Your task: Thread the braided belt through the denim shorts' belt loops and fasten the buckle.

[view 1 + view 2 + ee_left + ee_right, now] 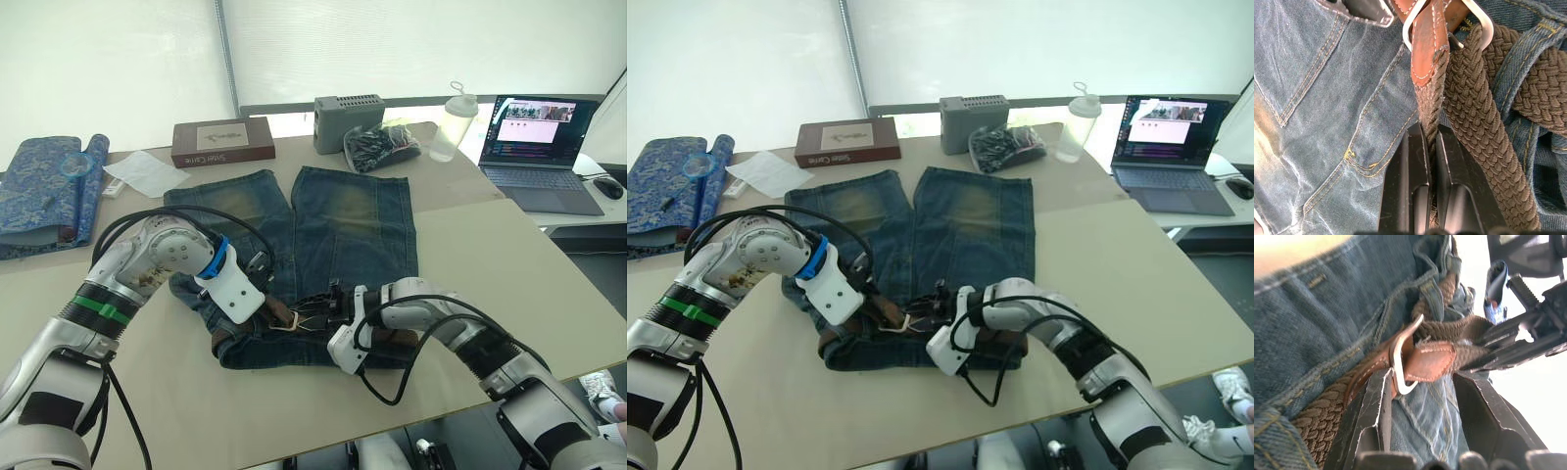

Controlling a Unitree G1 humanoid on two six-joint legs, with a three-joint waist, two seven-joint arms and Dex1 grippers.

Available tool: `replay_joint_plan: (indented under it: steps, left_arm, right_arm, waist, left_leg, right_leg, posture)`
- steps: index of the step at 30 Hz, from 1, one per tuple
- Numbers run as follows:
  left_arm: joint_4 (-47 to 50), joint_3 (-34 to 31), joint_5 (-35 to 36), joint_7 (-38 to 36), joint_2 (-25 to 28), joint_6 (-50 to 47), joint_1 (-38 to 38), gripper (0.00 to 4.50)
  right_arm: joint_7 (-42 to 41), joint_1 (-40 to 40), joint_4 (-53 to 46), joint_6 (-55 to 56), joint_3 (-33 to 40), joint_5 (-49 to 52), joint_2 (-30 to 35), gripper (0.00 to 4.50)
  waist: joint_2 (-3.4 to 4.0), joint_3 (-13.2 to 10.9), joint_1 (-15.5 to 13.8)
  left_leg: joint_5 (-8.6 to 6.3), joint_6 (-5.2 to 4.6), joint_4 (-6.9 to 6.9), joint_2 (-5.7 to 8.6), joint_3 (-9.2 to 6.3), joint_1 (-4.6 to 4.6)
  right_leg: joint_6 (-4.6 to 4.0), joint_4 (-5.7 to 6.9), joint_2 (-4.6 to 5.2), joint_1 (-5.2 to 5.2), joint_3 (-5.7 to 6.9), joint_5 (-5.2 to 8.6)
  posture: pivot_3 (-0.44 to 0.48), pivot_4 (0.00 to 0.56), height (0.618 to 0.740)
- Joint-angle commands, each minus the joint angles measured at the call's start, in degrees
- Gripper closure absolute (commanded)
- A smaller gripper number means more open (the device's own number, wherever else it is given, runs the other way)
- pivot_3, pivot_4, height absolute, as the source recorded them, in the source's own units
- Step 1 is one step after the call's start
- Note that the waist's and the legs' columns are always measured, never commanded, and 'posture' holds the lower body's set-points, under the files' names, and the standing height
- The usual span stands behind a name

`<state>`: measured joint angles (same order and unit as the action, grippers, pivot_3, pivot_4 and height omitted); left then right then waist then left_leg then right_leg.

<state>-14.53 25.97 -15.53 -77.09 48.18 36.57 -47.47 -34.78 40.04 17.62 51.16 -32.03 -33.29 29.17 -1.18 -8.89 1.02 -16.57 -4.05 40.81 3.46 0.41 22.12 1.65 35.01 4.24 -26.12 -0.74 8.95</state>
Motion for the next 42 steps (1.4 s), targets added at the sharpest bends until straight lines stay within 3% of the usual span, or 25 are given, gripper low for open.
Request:
replay_joint_plan:
  steps: [1,13,20,25,31,37,42]
  left_arm:
    - [0.3,-0.9,0.2,-0.1,1.2,0.6,-1.0,4.50]
    - [1.9,-1.4,0.8,0.1,2.5,-1.0,0.3,4.50]
    - [3.1,-2.2,0.6,0.7,3.0,-3.1,1.4,4.50]
    - [2.9,-2.5,0.3,0.7,3.4,-3.3,1.1,4.50]
    - [2.2,-2.4,0.0,0.8,3.1,-3.3,0.3,4.50]
    - [2.1,-2.4,0.0,0.8,3.2,-3.5,0.5,4.50]
    - [2.5,-2.4,0.1,0.8,3.2,-3.8,0.9,4.50]
  right_arm:
    - [-0.1,1.7,1.2,2.3,-1.0,0.5,-0.6,2.31]
    - [7.3,0.4,2.5,0.3,-0.2,-5.2,-3.1,2.31]
    - [15.9,-5.1,-0.2,-5.3,4.6,-5.1,-5.3,2.31]
    - [17.8,-7.3,-1.6,-6.7,4.7,-5.9,-5.3,2.31]
    - [6.4,-7.3,-4.5,-7.1,2.8,5.6,-3.5,2.31]
    - [-9.2,-8.4,-14.0,-18.4,3.0,22.3,-0.9,2.31]
    - [-11.6,-8.4,-14.6,-21.3,2.3,20.7,-1.9,2.31]
  waist:
    - [0.00,0.0,0.0]
    - [0.00,0.0,0.2]
    - [0.00,0.0,0.1]
    - [0.00,0.0,0.0]
    - [0.00,0.0,0.0]
    - [0.00,0.0,-0.1]
    - [0.00,0.0,-0.2]
  left_leg:
    - [0.00,0.00,0.00,0.00,0.00,0.00]
    - [0.01,0.02,-0.04,-0.05,0.02,-0.06]
    - [0.01,0.03,-0.05,-0.05,0.03,-0.05]
    - [0.01,0.02,-0.05,-0.03,0.03,-0.03]
    - [0.00,0.00,-0.04,-0.02,0.03,-0.03]
    - [-0.01,-0.03,-0.03,-0.05,0.02,-0.04]
    - [-0.02,-0.04,-0.03,-0.06,0.02,-0.04]
  right_leg:
    - [0.00,0.00,0.00,0.00,0.00,0.00]
    - [-0.03,0.04,-0.07,0.00,-0.02,0.02]
    - [-0.04,0.05,-0.06,-0.01,-0.04,0.02]
    - [-0.03,0.04,-0.05,-0.02,-0.03,0.02]
    - [-0.03,0.01,-0.04,0.01,-0.03,0.02]
    - [-0.03,0.01,-0.04,0.03,-0.02,0.02]
    - [-0.03,0.02,-0.03,0.02,-0.02,0.02]
  posture:
    - [0.000,0.150,0.740]
    - [0.000,0.150,0.740]
    - [0.000,0.150,0.740]
    - [0.000,0.150,0.740]
    - [0.000,0.150,0.740]
    - [0.000,0.150,0.740]
    - [0.000,0.150,0.740]
